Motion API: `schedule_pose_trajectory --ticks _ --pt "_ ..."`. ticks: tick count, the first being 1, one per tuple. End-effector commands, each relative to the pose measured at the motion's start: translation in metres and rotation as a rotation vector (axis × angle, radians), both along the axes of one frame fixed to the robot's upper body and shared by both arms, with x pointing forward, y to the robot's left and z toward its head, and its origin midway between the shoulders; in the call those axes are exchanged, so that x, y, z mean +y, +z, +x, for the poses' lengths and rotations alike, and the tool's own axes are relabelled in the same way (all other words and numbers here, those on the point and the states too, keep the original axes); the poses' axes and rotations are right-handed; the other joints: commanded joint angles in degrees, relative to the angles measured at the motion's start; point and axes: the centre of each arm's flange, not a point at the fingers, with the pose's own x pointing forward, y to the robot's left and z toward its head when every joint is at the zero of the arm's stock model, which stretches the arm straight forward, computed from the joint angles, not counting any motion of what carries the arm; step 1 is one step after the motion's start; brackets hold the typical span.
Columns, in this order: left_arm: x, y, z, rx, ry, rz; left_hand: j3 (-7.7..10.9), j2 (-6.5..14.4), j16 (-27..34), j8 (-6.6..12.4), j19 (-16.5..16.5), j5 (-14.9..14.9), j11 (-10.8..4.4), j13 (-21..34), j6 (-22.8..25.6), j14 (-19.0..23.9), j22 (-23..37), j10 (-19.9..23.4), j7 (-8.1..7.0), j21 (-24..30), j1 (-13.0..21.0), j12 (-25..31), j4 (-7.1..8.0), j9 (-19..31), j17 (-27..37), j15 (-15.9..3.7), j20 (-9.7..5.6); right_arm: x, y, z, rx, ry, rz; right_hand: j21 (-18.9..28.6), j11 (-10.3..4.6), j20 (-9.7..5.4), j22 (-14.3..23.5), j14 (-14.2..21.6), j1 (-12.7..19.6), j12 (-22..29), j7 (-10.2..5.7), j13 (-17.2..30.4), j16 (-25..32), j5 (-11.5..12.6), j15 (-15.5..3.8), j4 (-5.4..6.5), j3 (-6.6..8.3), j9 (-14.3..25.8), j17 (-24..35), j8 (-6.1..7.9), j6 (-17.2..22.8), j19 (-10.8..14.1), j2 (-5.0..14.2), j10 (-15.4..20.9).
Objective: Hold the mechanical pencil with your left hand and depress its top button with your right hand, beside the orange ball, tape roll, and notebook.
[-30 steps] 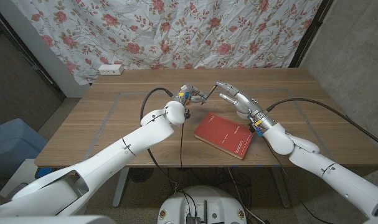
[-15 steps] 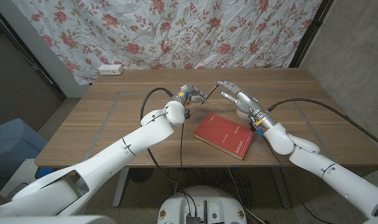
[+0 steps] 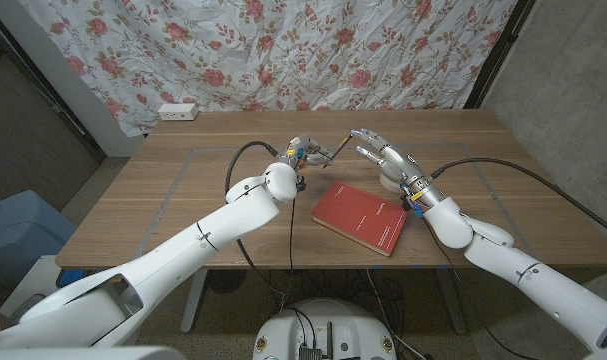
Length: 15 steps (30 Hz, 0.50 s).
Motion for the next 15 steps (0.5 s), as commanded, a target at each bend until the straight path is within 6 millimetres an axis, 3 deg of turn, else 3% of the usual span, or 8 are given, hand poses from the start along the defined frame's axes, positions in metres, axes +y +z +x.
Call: schedule_pose_trajectory --ticks 1,15 --pt "0.0004 0.0007 0.0016 -0.002 -0.003 0.002 -0.13 0.4 -0.2 0.30 -0.1 0.4 -1.23 0.2 0.2 0.2 0.1 1.0 0.06 -0.1 0.3 0.3 0.04 0.1 0.0 -9.10 -4.63 0.0009 0.0006 0.0001 -0.001 0.005 0.005 0.4 -0.14 -0.19 0.2 0.2 0.0 0.3 -0.13 0.1 0.5 0.4 -0.08 0.10 0.43 0.0 0.2 -0.22 0.0 0.2 0.49 0.1" --pt "0.0020 0.0025 0.0020 -0.004 -0.005 0.008 -0.23 0.5 -0.2 0.28 0.0 0.4 -1.22 0.2 0.2 0.2 0.1 1.0 0.06 0.0 0.3 0.3 0.04 0.1 0.0 -9.12 -4.60 0.0057 -0.0026 -0.0001 0.008 0.009 0.001 0.4 -0.25 -0.19 0.2 0.2 0.0 0.3 -0.13 0.1 0.6 0.4 -0.15 0.14 0.51 0.0 0.2 -0.33 0.0 0.3 0.45 0.0"
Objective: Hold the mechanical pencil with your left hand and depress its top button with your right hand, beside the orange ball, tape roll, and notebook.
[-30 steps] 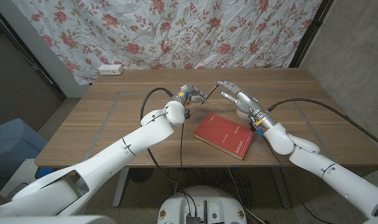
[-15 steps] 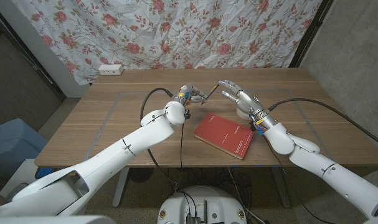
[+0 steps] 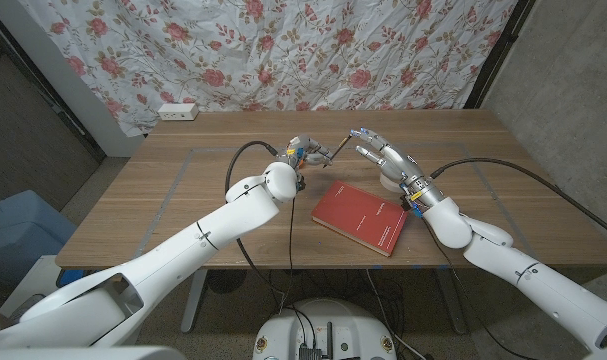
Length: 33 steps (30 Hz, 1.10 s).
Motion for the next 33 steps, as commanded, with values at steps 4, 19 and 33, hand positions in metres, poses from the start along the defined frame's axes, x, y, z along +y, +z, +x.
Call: schedule_pose_trajectory --ticks 4,19,33 --pt "0.0017 0.0011 -0.0005 -0.004 -0.002 0.003 -0.19 0.5 -0.2 0.31 0.0 0.4 -1.20 0.2 0.2 0.2 0.1 1.0 0.00 0.0 0.3 0.4 0.12 0.1 0.0 -9.14 -4.63 0.0067 -0.0034 0.0009 0.011 0.008 -0.016 0.4 -0.30 -0.15 0.2 0.1 0.0 0.3 -0.13 0.1 0.5 0.4 -0.17 0.00 0.38 0.0 0.2 -0.36 0.0 0.2 0.46 0.0" --pt "0.0010 -0.0010 -0.0019 -0.006 -0.003 -0.003 -0.27 0.5 -0.2 0.27 -0.1 0.4 -1.22 0.2 0.1 0.2 0.1 1.0 0.09 -0.1 0.4 0.4 0.14 0.1 0.0 -9.10 -4.63 0.0104 -0.0084 0.0027 0.027 0.013 -0.012 0.3 -0.58 -0.13 0.2 0.0 -0.1 0.3 -0.14 0.1 0.6 0.3 -0.22 0.10 0.40 0.0 0.2 -0.56 -0.3 0.1 0.38 -0.1" --pt "-0.0005 -0.0011 -0.0031 -0.010 0.002 -0.005 -0.37 0.6 -0.2 0.31 -0.1 0.4 -1.24 0.2 0.2 0.2 0.1 1.1 0.18 -0.1 0.4 0.4 0.14 0.2 0.0 -9.07 -4.63 0.0117 -0.0120 0.0041 0.037 0.006 -0.030 0.3 -0.51 -0.25 0.2 -0.1 -0.2 0.3 -0.10 0.1 0.5 0.3 -0.32 0.17 0.44 0.0 0.2 -0.59 -0.4 -0.1 0.37 -0.1"
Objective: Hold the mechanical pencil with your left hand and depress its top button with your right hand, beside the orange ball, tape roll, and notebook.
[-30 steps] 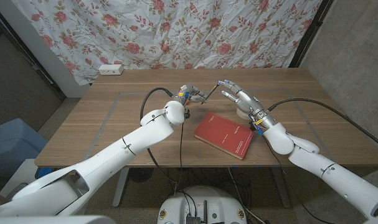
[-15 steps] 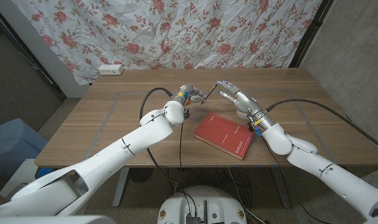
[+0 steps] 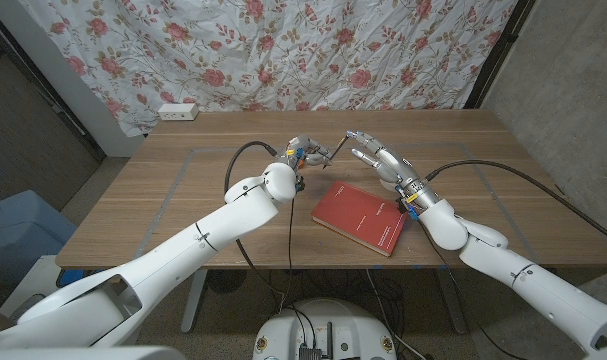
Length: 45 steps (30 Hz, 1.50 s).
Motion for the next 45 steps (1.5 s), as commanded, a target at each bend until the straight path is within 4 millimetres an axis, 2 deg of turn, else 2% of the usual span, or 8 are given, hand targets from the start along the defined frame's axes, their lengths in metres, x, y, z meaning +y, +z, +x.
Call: schedule_pose_trajectory --ticks 1,45 --pt "-0.001 0.000 -0.002 -0.005 0.004 -0.003 -0.07 0.5 -0.2 0.48 -0.1 0.2 -1.24 0.2 0.2 0.2 0.1 1.1 0.17 -0.1 0.0 0.4 0.01 0.1 0.0 -9.07 -4.68 0.002 -0.005 0.002 0.014 -0.005 -0.020 0.3 0.04 -0.31 0.2 -0.1 -0.2 0.3 -0.07 0.1 0.5 0.3 -0.24 0.19 0.45 0.1 0.2 0.67 -0.3 -0.1 0.38 0.0" --pt "0.004 -0.003 -0.003 -0.002 0.007 0.019 -0.33 0.6 -0.2 0.51 -0.2 0.2 -1.22 0.2 0.2 0.2 0.1 1.1 0.13 -0.1 0.0 0.3 0.04 0.1 0.0 -9.08 -4.69 -0.005 0.009 -0.003 -0.033 0.004 0.023 0.5 -0.35 -0.50 0.2 0.6 0.0 0.8 -0.08 0.1 0.8 0.3 -0.50 0.23 0.76 0.1 0.2 0.89 0.7 0.4 0.29 1.5"
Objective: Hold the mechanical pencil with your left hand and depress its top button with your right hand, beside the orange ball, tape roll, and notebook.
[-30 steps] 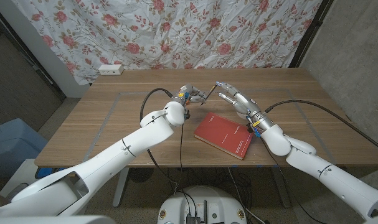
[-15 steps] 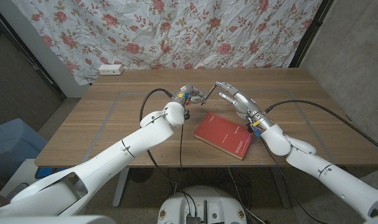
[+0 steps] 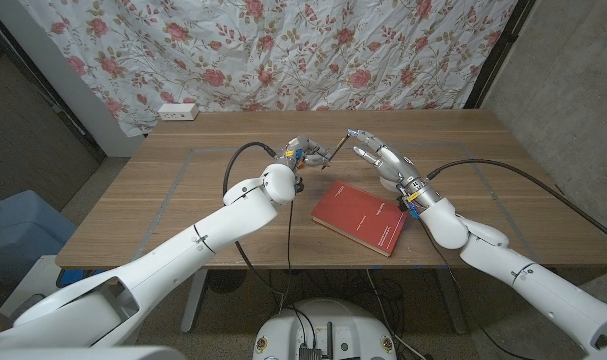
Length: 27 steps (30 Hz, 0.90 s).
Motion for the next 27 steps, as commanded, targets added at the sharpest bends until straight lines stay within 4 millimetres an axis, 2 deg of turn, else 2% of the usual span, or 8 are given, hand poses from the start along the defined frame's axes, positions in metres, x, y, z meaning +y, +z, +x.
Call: schedule_pose_trajectory --ticks 1,27 --pt "0.002 -0.002 0.001 0.000 -0.005 0.010 -0.18 0.5 -0.2 0.45 -0.2 0.2 -1.22 0.2 0.2 0.2 0.1 1.1 0.10 -0.1 0.2 0.3 0.19 0.1 0.0 -9.08 -4.69 -0.003 0.004 -0.001 -0.019 0.005 0.010 0.3 0.00 -0.32 0.2 0.4 0.0 0.4 -0.32 0.1 0.4 0.3 -0.20 0.00 0.53 0.0 0.2 -0.12 0.5 0.2 0.29 0.7" --pt "0.004 0.001 -0.003 0.012 0.033 0.109 -0.34 0.5 -0.2 0.40 -0.3 0.3 -1.24 0.2 0.1 0.2 0.1 0.9 0.09 -0.1 0.3 0.3 0.18 0.2 0.0 -9.09 -4.57 -0.025 0.008 -0.006 0.031 0.072 0.140 0.2 -0.07 0.17 0.1 0.6 0.0 0.6 -0.36 0.1 0.5 0.2 0.11 -0.02 0.62 0.0 0.1 -0.30 0.3 0.3 0.10 1.8"
